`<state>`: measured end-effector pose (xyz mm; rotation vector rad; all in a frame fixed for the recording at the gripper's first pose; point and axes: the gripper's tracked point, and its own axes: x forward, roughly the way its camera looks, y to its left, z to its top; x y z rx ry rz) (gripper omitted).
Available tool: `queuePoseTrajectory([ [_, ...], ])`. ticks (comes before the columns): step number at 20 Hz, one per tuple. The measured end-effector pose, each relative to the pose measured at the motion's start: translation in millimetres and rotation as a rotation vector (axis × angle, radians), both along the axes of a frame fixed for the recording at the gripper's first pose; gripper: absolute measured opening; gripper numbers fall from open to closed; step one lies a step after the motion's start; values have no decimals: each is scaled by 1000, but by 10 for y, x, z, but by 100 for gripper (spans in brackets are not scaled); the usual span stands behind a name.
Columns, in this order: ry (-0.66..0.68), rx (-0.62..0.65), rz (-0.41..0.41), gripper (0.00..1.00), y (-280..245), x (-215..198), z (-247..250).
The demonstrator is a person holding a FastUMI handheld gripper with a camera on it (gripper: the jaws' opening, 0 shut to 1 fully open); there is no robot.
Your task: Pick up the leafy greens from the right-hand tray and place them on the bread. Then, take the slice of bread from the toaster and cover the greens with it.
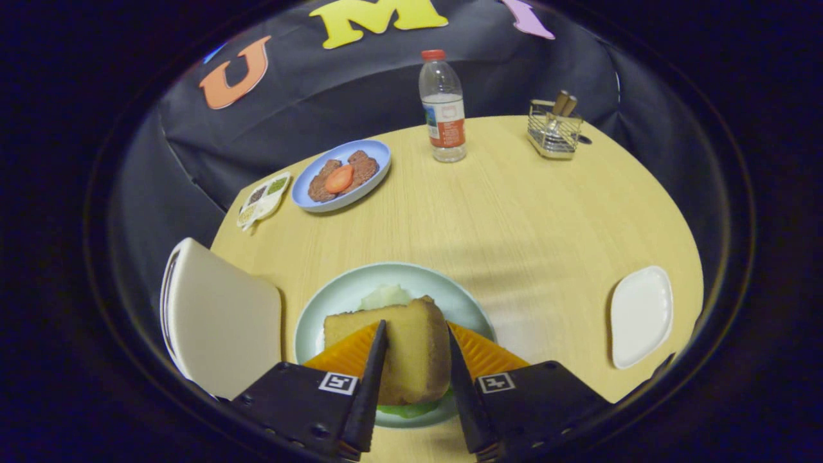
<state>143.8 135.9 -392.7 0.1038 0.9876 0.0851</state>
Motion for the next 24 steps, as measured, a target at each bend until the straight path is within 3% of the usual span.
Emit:
queuePoseTrajectory([
  [5,-56,-65,87,77,-75,-102,150],
  [7,-89,-75,102,82,-149,-154,308],
  [12,-222,-21,123,84,-239,-365,1162],
  [17,-460,-22,84,92,-408,-589,2287],
  [24,-727,-8,143,96,-418,-1162,3569],
])
